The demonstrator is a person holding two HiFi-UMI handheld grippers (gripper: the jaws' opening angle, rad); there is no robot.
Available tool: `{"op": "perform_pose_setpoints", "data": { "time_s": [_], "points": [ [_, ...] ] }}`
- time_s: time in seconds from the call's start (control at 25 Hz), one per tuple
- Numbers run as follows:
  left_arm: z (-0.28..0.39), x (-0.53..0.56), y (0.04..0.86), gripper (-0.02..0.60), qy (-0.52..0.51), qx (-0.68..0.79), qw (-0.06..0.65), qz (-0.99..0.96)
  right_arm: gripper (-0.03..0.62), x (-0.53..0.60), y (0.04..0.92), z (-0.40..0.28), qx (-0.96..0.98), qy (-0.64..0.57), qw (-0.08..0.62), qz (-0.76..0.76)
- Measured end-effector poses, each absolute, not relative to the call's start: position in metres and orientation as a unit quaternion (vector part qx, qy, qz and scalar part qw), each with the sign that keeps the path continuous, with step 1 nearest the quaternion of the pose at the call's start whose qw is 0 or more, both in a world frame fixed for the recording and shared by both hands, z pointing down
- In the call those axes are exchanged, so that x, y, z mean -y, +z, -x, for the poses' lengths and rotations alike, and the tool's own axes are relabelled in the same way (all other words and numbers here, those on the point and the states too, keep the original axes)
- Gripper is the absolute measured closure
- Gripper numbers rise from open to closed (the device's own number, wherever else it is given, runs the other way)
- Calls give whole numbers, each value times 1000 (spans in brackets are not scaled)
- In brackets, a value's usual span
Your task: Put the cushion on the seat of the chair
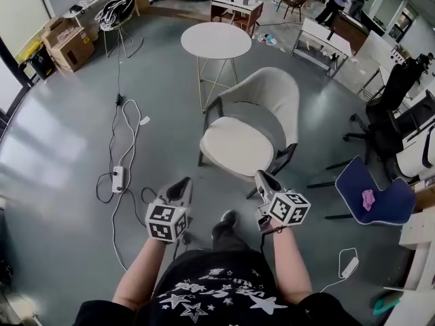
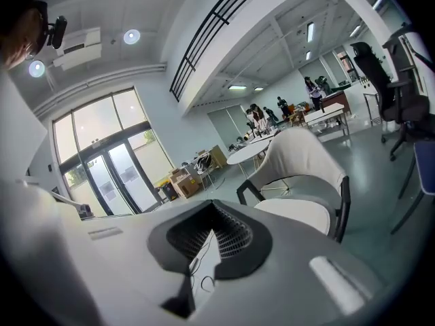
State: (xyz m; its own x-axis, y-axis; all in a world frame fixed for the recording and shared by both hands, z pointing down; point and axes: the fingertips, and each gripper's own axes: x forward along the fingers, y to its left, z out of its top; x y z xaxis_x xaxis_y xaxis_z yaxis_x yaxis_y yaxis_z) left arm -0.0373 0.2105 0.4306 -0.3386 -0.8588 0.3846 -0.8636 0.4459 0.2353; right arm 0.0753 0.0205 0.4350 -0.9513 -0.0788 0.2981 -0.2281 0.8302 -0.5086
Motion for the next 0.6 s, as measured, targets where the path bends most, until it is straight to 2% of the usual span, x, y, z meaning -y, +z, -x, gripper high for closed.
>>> {"op": "perform_pose_setpoints", "data": {
  "time_s": [0.28,0.6],
  "points": [
    [-9,-269,416,561,3,821,210,-531,591,-78,429,-132,948,279,130,-81],
    [-65,-278,395,561,-6,794,186,-578,591,-105,406,-193,952,264,95,-119]
  ]
}}
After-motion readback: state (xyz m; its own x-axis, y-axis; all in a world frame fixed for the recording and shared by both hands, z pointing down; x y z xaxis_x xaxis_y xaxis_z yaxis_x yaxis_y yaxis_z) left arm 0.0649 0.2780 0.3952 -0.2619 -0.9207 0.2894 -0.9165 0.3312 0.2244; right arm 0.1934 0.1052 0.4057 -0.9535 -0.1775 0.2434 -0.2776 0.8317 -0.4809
